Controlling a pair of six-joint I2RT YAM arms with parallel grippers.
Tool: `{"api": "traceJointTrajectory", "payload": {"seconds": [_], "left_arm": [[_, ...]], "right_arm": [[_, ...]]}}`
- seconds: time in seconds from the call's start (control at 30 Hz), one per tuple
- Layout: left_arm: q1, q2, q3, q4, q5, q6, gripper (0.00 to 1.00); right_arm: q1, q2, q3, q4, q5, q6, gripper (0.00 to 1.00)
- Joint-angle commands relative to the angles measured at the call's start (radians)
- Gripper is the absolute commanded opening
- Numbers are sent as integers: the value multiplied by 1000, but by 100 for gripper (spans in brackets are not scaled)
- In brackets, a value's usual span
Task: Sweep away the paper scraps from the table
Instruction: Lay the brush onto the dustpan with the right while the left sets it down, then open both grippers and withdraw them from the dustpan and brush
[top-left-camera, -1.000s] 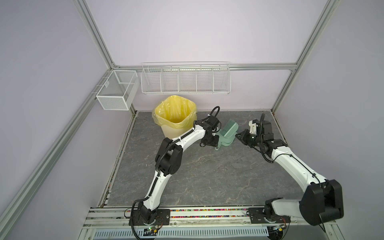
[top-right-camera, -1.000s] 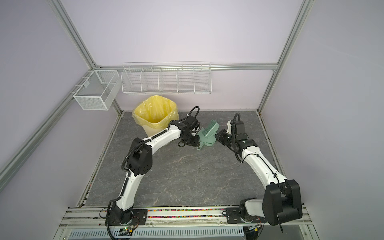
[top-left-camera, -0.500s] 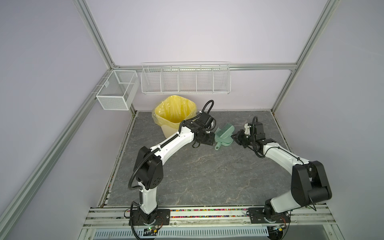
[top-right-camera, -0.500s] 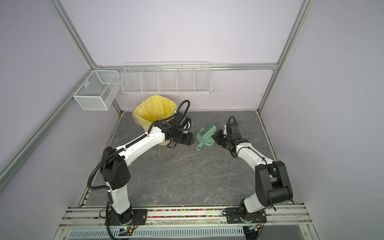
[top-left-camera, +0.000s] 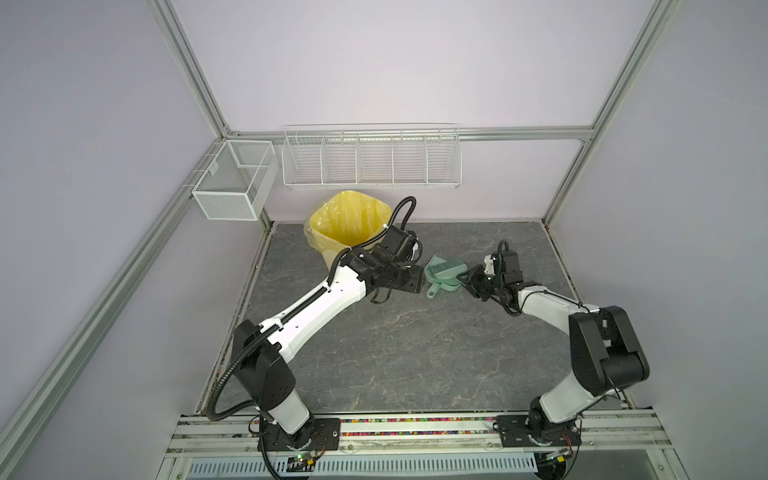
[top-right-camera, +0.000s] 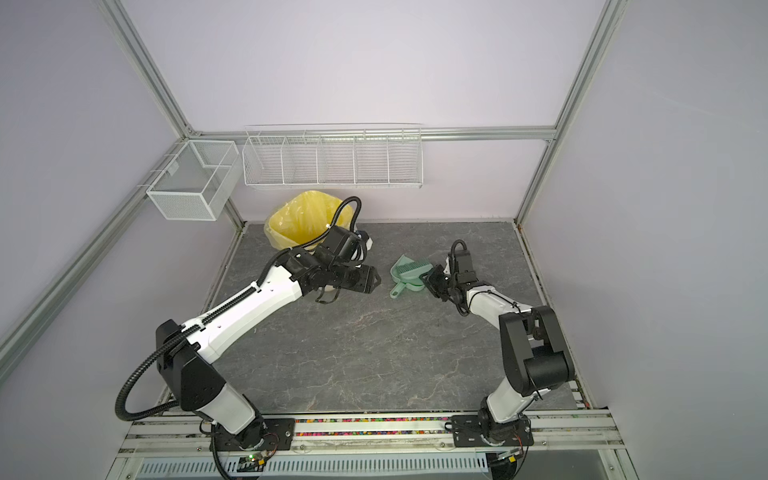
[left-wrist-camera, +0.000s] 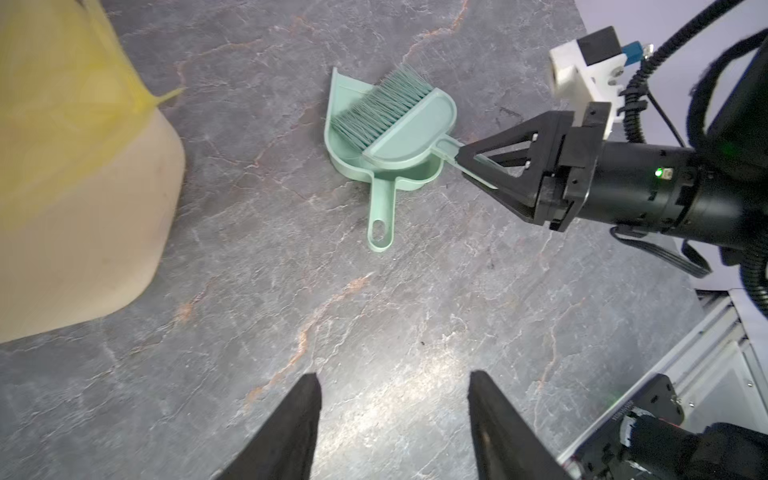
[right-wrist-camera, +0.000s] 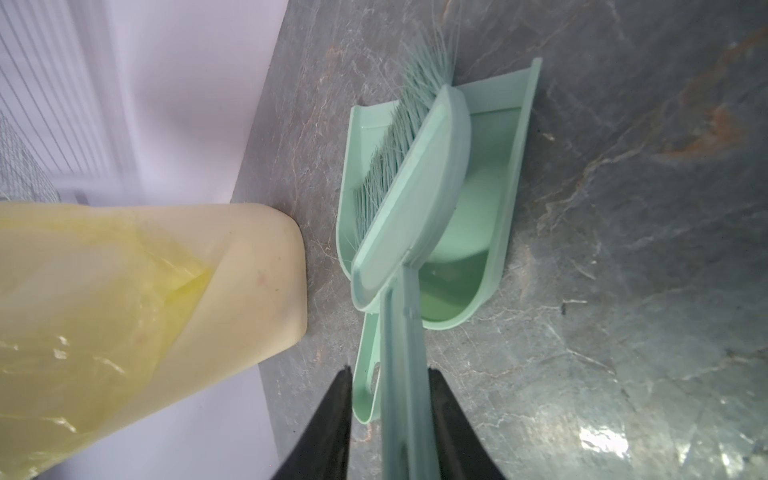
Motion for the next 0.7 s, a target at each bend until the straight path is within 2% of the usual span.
{"api": "traceJointTrajectory", "payload": {"seconds": [0.0,0.2,0.37,0.57,0.6,0.67], "left_arm": [[0,-52,-44,-2,-84,-10,58],[5,-124,-118,-2,-189,-35,63],[13,-179,-162,-3,-259,-44,70],[29,-281,-238,36,-330,-47,87],[36,-299,-253,39,-339,-48,90],[53,-328,-278,41,-362,-57,92]], "right_arm": [[4,14,-5,-20,2,-13,42],[3,-8,11,-129,25,-61,64],[2,-33,17,-209,55,-102,76],[-4,-64,32,-289,78,-160,91],[-8,-74,29,-300,84,-168,98],[-17,-100,20,-311,89,-183,96]]}}
